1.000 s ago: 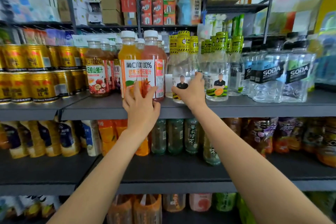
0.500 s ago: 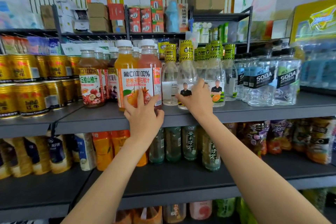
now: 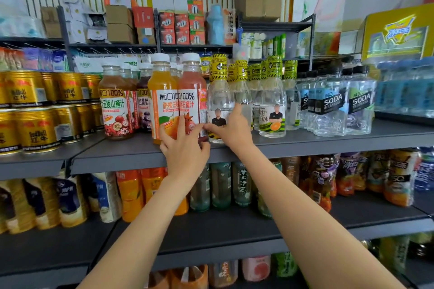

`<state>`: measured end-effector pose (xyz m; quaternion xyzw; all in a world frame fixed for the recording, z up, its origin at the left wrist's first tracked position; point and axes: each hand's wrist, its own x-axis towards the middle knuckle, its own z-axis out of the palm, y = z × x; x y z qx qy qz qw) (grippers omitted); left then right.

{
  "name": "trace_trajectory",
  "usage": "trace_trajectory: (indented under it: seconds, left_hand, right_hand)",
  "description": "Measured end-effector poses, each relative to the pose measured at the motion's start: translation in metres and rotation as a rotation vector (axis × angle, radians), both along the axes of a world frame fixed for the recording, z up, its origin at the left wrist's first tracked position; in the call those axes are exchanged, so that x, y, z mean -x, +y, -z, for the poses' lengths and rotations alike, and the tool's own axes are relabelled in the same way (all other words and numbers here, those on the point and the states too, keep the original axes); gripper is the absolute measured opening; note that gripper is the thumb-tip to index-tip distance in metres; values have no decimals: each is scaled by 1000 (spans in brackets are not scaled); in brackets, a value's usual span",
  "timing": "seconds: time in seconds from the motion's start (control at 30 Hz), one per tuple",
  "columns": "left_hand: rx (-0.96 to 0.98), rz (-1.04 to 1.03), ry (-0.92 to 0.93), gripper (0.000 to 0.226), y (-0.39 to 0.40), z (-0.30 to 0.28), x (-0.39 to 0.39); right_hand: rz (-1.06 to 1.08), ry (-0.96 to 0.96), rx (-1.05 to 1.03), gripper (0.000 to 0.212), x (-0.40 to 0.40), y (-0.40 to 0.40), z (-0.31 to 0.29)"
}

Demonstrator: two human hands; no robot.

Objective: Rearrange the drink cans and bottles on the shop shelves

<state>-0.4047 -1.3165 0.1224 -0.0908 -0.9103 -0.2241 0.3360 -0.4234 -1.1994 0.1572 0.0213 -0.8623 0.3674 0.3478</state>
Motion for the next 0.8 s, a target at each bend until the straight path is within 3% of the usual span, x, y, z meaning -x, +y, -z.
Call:
trace_trajectory:
  seconds: [0.23,0.47,0.63,0.8]
  left_hand:
    - [-85,70,102,44,-11,5,1]
    - [-133,260,455,34,26,11,-3]
    - [-138,355,488,36,79,5,-3]
    - [-225,365,494,34,141,7,-2]
  right_hand:
    - [-71,-50,41,99,-8,7,1]
    - [72,117,-2,49,-23,66,6]
    - [159,209,-44,35,-30,122,10]
    - [79,178,-199,26,-23,166,9]
